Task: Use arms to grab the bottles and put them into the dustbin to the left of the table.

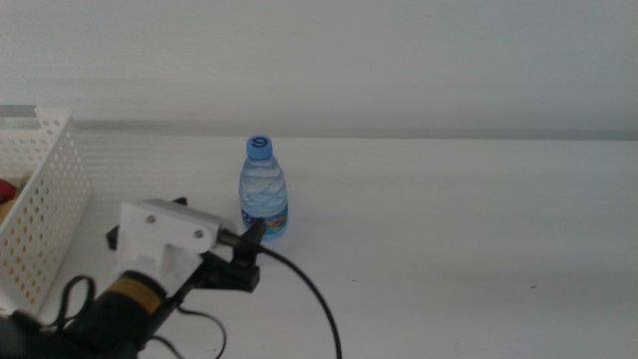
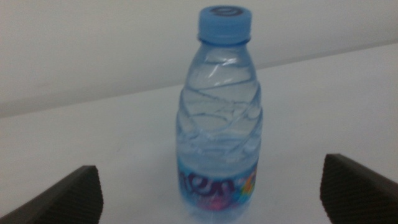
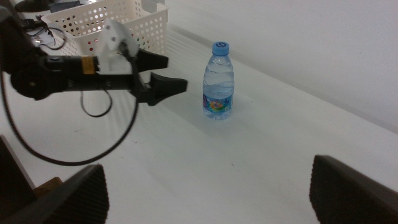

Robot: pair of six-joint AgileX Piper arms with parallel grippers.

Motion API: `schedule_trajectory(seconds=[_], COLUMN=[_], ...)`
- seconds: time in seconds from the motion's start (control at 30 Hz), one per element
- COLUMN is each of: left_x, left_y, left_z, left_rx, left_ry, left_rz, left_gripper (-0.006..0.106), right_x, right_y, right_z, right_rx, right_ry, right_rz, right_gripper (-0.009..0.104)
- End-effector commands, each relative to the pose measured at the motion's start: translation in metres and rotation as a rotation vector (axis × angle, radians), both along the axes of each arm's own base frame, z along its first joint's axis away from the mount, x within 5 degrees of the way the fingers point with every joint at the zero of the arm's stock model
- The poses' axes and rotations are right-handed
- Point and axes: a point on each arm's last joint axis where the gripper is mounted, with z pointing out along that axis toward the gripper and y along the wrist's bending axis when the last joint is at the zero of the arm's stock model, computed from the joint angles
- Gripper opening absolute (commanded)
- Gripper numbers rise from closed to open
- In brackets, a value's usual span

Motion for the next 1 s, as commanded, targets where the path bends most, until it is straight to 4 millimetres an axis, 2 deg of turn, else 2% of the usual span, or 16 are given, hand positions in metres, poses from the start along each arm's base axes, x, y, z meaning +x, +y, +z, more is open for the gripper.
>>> schedule_trajectory(seconds=[0.0,0.47,0.97], left_x=[0.009,0.038,0.069], left_y=[-0.008,-0.025,-0.043], left_z=[0.002,-0.019,-0.030], left_rx=[-0.016,0.006,0.005], left_ry=[-0.028,0.015,0.046], left_rz=[-0.017,-0.026,-0.018], left_gripper=[0.094,0.094,0.094], right_x=[0.000,0.000,0.000], right_y=[0.000,0.000,0.000], right_z=[0.000,0.000,0.000], right_rx=[0.007,0.008,0.008], right_ry=[-0.007,-0.008,-0.008], right_rz=[-0.002,-0.002,-0.002], right_gripper=[0.086,0.086,0.086])
